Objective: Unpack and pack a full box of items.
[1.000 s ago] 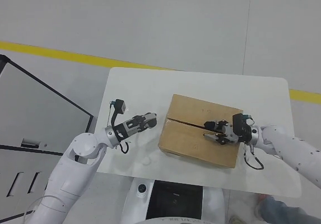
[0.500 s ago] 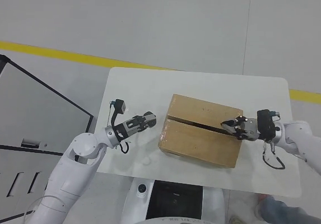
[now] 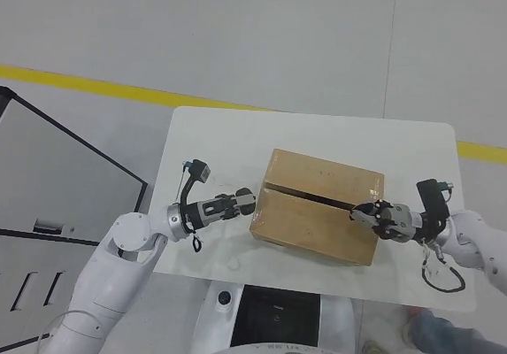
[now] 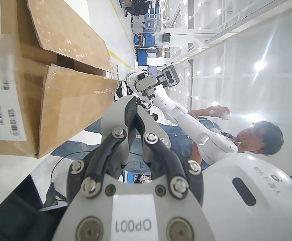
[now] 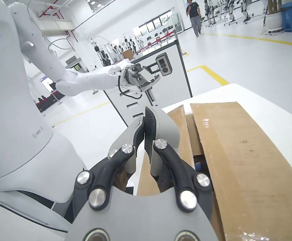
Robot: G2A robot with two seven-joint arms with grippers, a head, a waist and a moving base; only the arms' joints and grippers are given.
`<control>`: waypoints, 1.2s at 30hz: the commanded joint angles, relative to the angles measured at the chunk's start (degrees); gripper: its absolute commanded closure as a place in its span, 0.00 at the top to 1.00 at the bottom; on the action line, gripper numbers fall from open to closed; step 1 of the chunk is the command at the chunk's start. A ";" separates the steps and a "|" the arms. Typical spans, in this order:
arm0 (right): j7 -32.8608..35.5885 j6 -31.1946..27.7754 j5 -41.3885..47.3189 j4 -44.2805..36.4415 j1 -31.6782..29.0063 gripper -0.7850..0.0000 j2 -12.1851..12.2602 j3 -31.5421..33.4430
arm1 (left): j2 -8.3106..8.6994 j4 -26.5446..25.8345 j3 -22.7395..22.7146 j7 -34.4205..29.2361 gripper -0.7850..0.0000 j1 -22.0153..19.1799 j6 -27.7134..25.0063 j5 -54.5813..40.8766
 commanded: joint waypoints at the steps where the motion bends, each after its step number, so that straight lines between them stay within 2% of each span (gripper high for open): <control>1: 0.38 0.34 0.18 0.09 -0.11 0.00 -0.02 -0.01 | 0.00 0.00 0.00 0.00 0.00 0.00 0.00 0.00; 3: 4.29 0.44 2.39 0.25 0.17 0.00 -0.15 0.66 | 0.00 0.00 0.00 0.00 0.00 0.00 0.00 0.00; 7: 15.98 1.87 13.90 2.66 0.50 0.00 0.36 1.70 | 0.00 0.00 0.00 0.00 0.00 0.00 0.00 0.00; 13: 39.30 2.26 35.88 3.01 1.96 0.00 0.65 0.97 | 0.00 0.00 0.00 0.00 0.00 0.00 0.00 0.00; 19: 62.57 6.02 58.00 1.00 4.09 0.00 -0.02 -0.68 | 0.00 0.00 0.00 0.00 0.00 0.00 0.00 0.00; 27: 64.03 6.89 58.73 1.11 4.19 0.00 -0.10 -0.74 | 0.00 0.00 0.00 0.00 0.00 0.00 0.00 0.00; 31: 70.95 17.15 60.23 0.16 4.90 0.00 -0.90 -0.36 | 0.00 0.00 0.00 0.00 0.00 0.00 0.00 0.00; 36: 78.68 24.02 63.65 0.19 5.96 0.00 -1.98 0.67 | -0.04 0.25 -0.13 2.56 0.00 0.22 -0.11 0.43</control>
